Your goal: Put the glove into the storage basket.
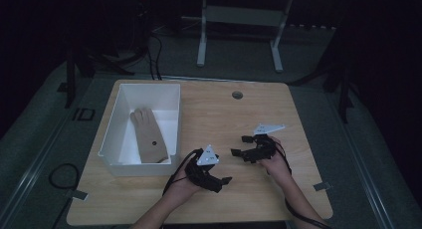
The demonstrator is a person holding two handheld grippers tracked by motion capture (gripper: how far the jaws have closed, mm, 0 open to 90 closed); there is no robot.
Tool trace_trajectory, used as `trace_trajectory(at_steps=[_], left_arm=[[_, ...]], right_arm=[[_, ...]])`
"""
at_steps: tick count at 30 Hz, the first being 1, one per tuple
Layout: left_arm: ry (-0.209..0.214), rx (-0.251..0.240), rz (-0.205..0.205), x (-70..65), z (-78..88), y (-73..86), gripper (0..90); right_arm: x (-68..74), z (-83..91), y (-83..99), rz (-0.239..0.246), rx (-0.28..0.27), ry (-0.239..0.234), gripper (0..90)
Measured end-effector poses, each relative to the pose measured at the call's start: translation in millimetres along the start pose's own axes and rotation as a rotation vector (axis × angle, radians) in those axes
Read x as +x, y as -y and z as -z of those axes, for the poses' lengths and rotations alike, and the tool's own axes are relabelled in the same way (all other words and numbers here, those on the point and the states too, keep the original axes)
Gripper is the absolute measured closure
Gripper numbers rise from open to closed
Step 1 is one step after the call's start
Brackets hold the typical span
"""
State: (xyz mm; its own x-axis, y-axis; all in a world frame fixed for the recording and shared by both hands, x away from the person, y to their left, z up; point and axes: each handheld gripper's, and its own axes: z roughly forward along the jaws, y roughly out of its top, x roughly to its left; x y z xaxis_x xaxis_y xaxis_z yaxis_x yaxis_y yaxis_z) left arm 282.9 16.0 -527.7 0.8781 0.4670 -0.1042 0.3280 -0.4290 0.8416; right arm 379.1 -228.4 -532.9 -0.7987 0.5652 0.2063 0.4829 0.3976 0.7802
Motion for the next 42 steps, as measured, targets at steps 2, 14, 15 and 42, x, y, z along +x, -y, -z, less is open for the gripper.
trace_trajectory(at_steps=[2,14,15,42], left_arm=[[0.013,0.005,-0.013,-2.0,-5.3,2.0,14.4],[0.052,0.02,-0.027,-11.0,-24.3,10.1,14.4],[0.054,0.022,-0.026,-11.5,-25.9,11.4,14.4],[0.095,-0.001,-0.056,-26.8,-39.1,26.8,14.4]], right_arm=[[-1.2,4.4,6.6,0.001,-0.006,0.002,16.6],[-8.4,17.4,31.8,-0.03,0.0,0.023,16.6],[-8.5,18.2,33.6,-0.032,0.003,0.026,16.6],[-13.7,70.1,80.8,-0.041,-0.049,0.112,15.3]])
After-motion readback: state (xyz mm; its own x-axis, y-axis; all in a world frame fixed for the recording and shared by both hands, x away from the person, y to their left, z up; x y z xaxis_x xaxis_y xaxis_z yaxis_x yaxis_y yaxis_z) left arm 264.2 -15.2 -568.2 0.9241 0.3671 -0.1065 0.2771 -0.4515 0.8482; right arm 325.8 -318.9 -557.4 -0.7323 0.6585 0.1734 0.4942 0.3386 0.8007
